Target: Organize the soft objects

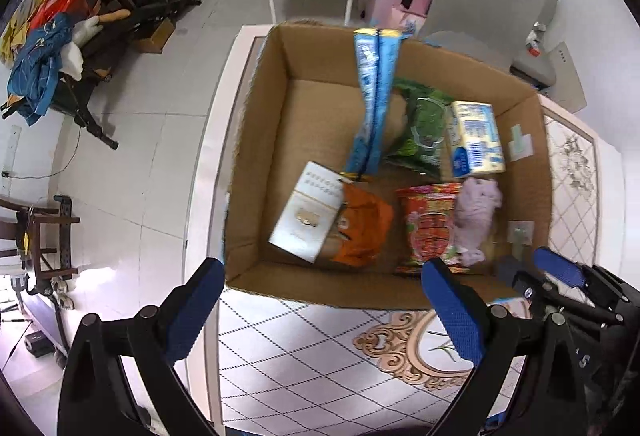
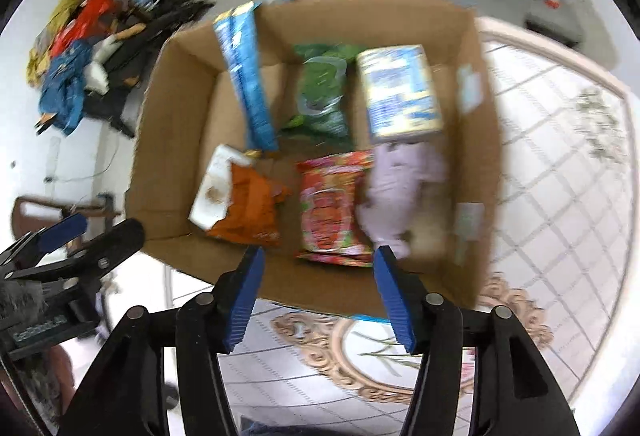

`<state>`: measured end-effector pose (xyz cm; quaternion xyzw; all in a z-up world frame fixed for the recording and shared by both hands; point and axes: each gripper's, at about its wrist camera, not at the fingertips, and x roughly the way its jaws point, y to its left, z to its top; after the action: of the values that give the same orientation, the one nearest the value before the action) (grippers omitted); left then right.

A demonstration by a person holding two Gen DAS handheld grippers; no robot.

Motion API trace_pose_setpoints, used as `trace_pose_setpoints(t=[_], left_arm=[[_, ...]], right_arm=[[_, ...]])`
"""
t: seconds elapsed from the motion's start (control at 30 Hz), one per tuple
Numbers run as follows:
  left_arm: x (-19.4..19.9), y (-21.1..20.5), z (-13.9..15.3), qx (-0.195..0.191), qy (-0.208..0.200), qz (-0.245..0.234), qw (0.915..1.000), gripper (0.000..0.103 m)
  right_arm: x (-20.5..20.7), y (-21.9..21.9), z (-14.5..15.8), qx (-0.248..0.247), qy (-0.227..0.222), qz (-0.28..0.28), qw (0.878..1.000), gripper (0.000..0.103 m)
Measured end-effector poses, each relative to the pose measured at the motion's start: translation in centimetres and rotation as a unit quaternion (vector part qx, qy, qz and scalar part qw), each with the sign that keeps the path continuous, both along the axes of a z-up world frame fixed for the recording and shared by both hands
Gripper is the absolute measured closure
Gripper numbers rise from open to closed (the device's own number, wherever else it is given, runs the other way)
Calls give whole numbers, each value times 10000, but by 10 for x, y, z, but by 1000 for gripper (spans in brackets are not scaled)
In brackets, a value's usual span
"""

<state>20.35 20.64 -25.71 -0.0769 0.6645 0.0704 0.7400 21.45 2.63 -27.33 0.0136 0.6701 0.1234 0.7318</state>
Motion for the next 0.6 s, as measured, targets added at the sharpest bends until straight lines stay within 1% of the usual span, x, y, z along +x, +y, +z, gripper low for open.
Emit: trace_pose_setpoints(t=[0.03, 0.07, 0.1, 0.13, 0.33, 0.43, 0.6], left_arm=[[-2, -4, 5, -28, -47, -22, 10000, 2], [-3, -7, 9, -46, -85, -38, 9999, 2], [-5, -10, 13, -64, -123, -55, 9999, 2], [-7, -14, 19, -76, -179, -85, 9998, 2], [-19, -34, 50, -43, -472, -148, 9988, 2], [-30, -42, 75, -4, -685, -188, 9975, 2], [-58, -52, 130, 52, -1156, -193, 9931, 2]], right_arm=[[-1, -6, 6, -43, -81, -66, 9999, 36], [-2, -12, 13, -101, -167, -153, 9997, 25], [-4, -18, 21, -167, -264, -234, 9992, 19], [-6, -23, 27, -191, -339, -276, 9989, 11], [-20, -48, 73, -276, -702, -483, 9960, 8], [-35, -55, 103, -254, -903, -478, 9944, 8], [-71, -67, 162, -207, -1373, -471, 9892, 8]])
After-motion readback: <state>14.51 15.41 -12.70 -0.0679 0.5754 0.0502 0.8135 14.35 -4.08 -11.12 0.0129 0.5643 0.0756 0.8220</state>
